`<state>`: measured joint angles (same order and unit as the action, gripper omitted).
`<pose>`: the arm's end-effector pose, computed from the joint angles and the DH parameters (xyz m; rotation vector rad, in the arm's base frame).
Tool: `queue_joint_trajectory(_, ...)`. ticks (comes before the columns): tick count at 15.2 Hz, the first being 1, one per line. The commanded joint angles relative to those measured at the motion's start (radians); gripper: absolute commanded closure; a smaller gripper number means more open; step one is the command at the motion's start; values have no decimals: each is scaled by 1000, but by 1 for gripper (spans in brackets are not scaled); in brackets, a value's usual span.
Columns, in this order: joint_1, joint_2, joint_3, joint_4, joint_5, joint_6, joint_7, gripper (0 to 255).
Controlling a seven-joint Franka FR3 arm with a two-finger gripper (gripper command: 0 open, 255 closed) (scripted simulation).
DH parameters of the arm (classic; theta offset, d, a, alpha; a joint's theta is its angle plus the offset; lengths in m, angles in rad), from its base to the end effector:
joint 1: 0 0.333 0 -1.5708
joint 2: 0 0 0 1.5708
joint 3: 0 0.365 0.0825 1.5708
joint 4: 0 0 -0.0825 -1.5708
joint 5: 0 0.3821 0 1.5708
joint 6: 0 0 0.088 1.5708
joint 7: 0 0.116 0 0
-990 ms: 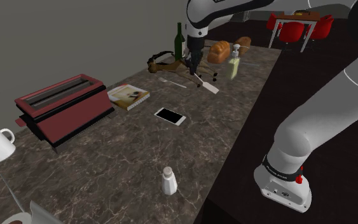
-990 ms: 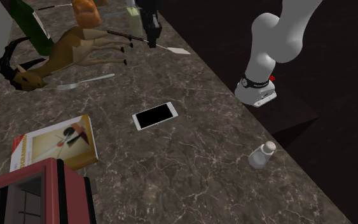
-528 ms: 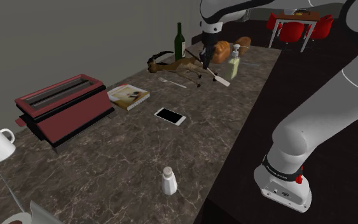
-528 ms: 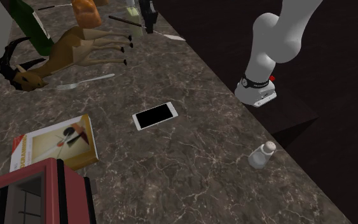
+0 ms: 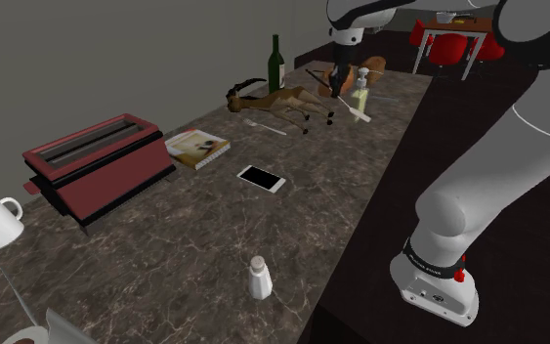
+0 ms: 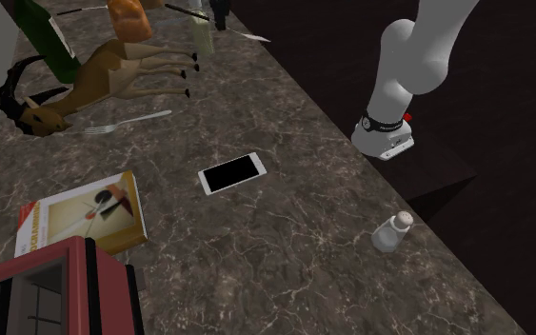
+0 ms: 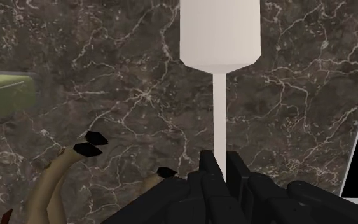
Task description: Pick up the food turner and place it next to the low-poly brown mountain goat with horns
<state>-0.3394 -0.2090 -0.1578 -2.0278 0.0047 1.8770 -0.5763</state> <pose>0.4286 -0.2394 0.5813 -3.1338 -0.1259 -0.1048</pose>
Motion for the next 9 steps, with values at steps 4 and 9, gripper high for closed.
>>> queue_joint_trajectory(4, -45, 93, -74, 99, 12, -11, -125, 255)
queue_joint_trajectory(9, -96, 201, -139, 223, 43, -35, -250, 255)
